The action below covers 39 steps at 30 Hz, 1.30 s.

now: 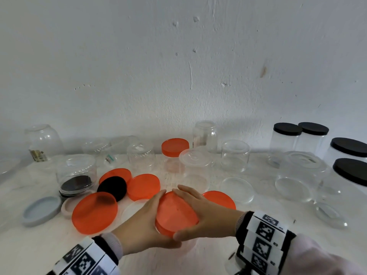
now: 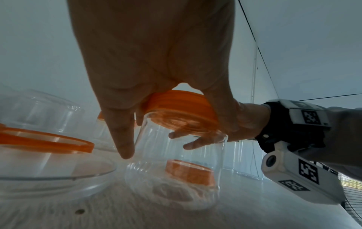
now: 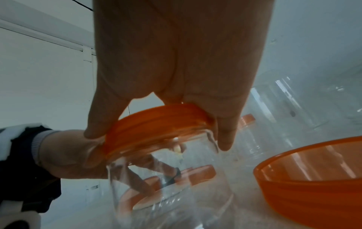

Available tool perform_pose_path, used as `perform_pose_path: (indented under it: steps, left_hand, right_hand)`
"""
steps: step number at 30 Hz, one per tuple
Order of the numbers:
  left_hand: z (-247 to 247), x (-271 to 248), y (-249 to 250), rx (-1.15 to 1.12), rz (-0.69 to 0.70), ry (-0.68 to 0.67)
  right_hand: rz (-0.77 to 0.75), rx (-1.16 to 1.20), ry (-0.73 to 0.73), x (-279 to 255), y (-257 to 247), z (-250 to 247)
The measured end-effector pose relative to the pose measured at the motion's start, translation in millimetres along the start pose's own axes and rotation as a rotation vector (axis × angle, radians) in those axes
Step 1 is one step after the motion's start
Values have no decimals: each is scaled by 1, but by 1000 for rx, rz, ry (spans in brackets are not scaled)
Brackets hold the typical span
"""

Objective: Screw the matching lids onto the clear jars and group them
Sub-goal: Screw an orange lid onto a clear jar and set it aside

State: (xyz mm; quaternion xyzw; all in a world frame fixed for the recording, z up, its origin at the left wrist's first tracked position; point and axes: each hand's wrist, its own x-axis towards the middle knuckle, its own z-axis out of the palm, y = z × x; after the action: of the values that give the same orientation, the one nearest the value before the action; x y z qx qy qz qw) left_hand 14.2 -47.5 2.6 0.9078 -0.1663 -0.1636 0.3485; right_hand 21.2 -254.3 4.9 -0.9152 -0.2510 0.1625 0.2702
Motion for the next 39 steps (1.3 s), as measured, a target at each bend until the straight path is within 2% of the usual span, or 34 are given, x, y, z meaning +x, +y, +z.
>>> perform_pose_path:
  steps: [4, 7, 11, 17, 23, 32, 39]
  left_hand:
    - [-2, 0, 2, 4, -8, -25]
    - [-2, -1, 4, 23, -16, -28]
    - [-5, -1, 7, 57, -2, -17]
    - [-6, 7, 10, 66, 11, 0]
    - [-9, 20, 11, 62, 20, 62]
    - [-29, 51, 9, -68, -105, 212]
    - [-29, 78, 14, -33, -142, 212]
  right_hand:
    - [12, 67, -30, -10, 14, -12]
    - [95, 124, -13, -18, 28, -25]
    - [266, -65, 11, -18, 48, -38]
    - [421, -293, -164, -8, 65, -29]
    - [425, -385, -100, -3, 68, -22]
    - [419, -343, -75, -15, 65, -28]
    - [463, -294, -108, -27, 63, -36]
